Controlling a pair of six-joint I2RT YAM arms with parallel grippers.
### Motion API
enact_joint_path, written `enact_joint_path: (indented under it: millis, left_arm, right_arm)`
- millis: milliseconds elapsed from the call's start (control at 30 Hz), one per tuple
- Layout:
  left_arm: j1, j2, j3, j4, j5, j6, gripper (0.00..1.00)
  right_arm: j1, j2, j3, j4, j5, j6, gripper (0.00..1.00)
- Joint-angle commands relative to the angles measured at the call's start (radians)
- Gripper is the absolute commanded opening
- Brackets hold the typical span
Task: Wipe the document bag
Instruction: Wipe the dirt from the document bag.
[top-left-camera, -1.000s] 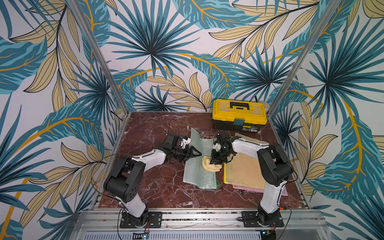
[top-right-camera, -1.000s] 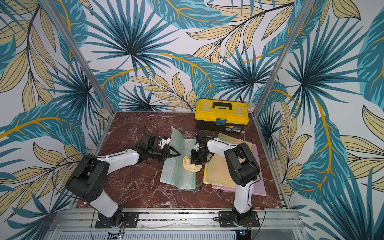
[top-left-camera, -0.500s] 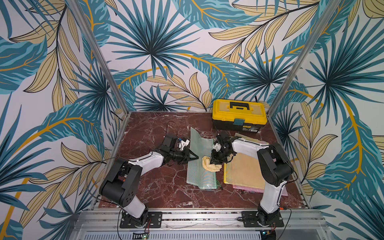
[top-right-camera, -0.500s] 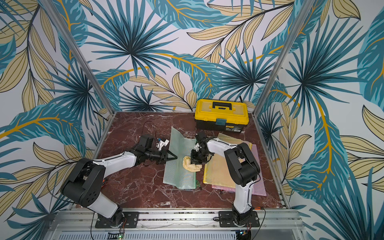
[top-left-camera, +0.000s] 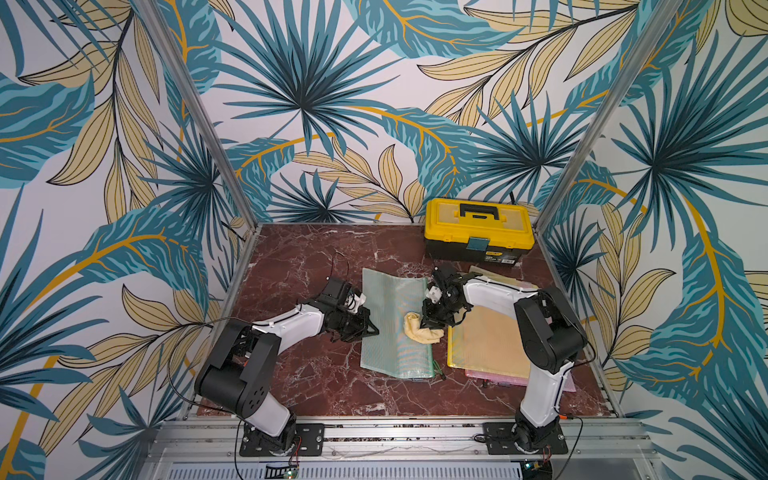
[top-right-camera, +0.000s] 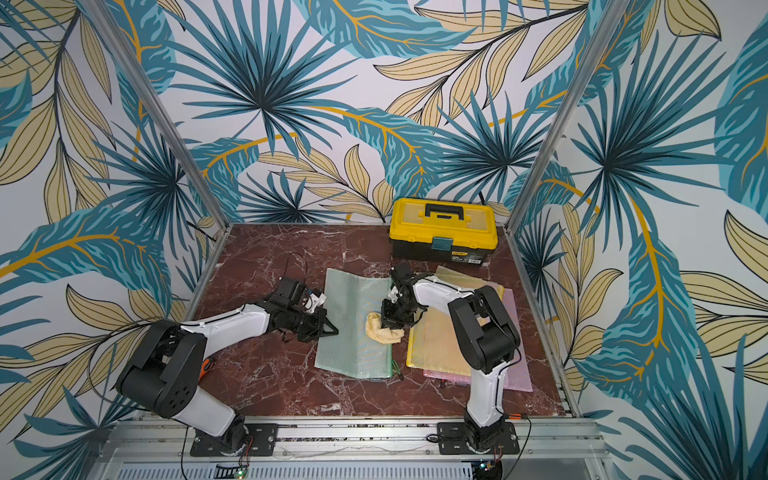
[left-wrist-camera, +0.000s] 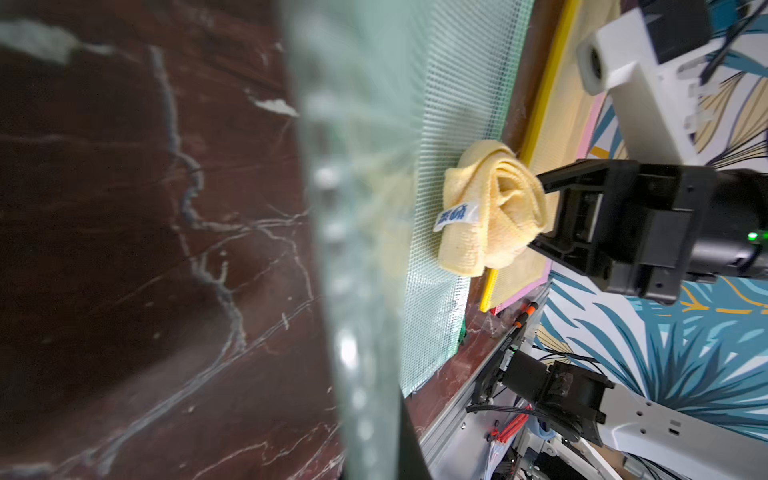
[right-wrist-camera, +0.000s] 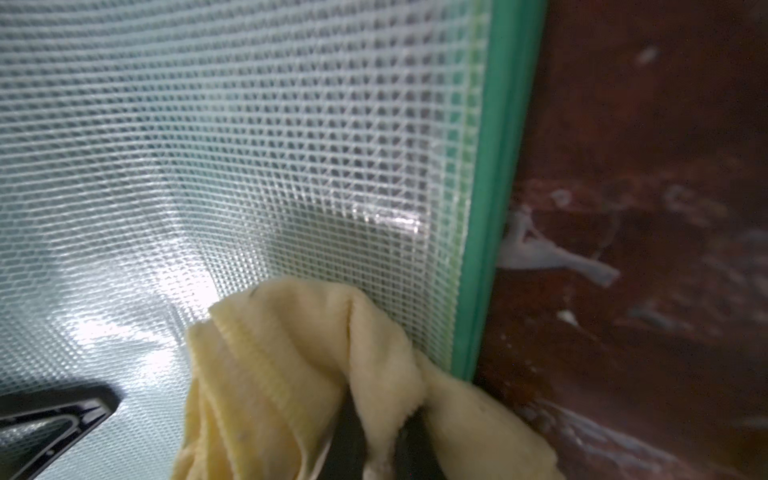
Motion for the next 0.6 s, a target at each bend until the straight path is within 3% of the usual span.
enact_joint_path:
  millis: [0, 100, 267, 567]
  left_arm:
    - [0.004, 0.013, 0.019, -0.083, -0.085, 0.043, 0.00]
    - [0.002, 0.053, 0.019, -0.083, -0.108, 0.050, 0.00]
    - [0.002, 0.098, 0.020, -0.081, -0.129, 0.064, 0.00]
    - [0.000, 0.095, 0.006, -0.082, -0.128, 0.084, 0.00]
  right_arm:
    - [0.056, 0.021, 0.009, -0.157, 0.186, 0.003, 0.00]
    - [0.134, 0.025, 0.142, -0.199, 0.186, 0.010, 0.00]
    - [0.243, 0.203, 0.456, -0.284, 0.170, 0.028, 0.00]
    - [0.245, 0.553, 0.933, -0.382, 0.153, 0.060, 0.00]
